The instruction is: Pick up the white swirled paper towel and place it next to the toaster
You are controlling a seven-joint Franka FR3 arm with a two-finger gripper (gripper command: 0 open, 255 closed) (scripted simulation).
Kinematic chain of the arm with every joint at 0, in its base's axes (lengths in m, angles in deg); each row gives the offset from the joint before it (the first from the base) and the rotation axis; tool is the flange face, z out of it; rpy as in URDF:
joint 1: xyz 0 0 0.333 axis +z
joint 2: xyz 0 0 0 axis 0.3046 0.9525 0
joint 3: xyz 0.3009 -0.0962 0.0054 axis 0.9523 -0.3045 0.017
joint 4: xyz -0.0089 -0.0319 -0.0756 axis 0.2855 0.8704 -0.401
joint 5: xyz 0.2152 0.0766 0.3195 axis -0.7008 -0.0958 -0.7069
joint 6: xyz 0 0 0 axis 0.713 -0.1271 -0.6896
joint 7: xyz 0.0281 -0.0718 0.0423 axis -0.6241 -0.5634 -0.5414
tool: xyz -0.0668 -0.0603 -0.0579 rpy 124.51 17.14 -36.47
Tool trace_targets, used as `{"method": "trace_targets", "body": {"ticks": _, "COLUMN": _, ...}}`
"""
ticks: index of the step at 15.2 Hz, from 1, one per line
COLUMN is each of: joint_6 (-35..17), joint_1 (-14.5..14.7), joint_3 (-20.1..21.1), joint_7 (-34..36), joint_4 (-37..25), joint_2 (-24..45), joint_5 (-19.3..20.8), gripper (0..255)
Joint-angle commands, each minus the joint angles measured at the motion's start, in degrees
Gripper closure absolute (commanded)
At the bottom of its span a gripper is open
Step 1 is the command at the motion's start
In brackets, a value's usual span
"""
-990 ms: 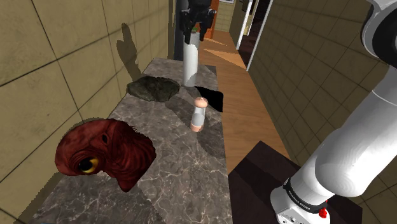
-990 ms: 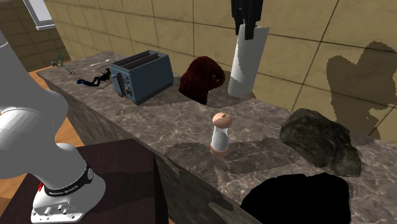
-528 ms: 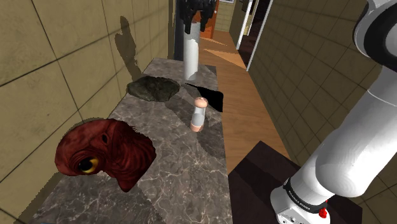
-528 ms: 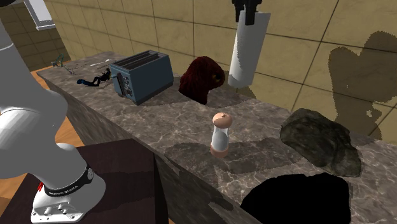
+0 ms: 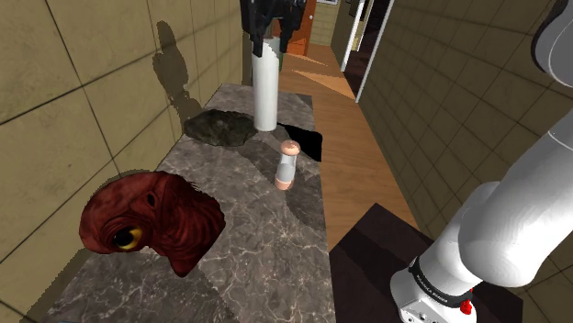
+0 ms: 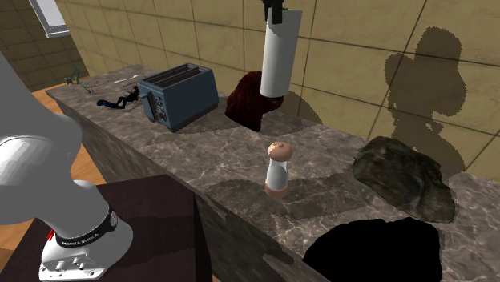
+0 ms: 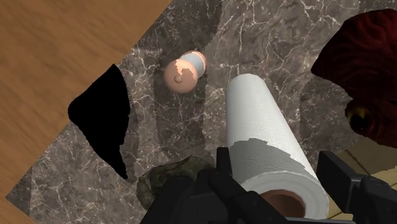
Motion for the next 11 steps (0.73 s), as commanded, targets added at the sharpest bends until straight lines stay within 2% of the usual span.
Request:
{"method": "trace_targets", "body": {"ticks": 1, "joint_6": 0.3, "joint_1": 1.3, "joint_3": 1.4, "joint_7": 2.7, "joint_4": 1.5, "joint_2": -1.6, "joint_5": -0.3, "gripper": 255}}
{"method": "trace_targets", "body": {"ticks": 11, "joint_6": 2.2, "joint_1": 7.6, "joint_3": 9.0, "joint_7": 16.6, "joint_4": 2.0, "joint_2": -2.6, "joint_5": -0.4, "gripper": 255}}
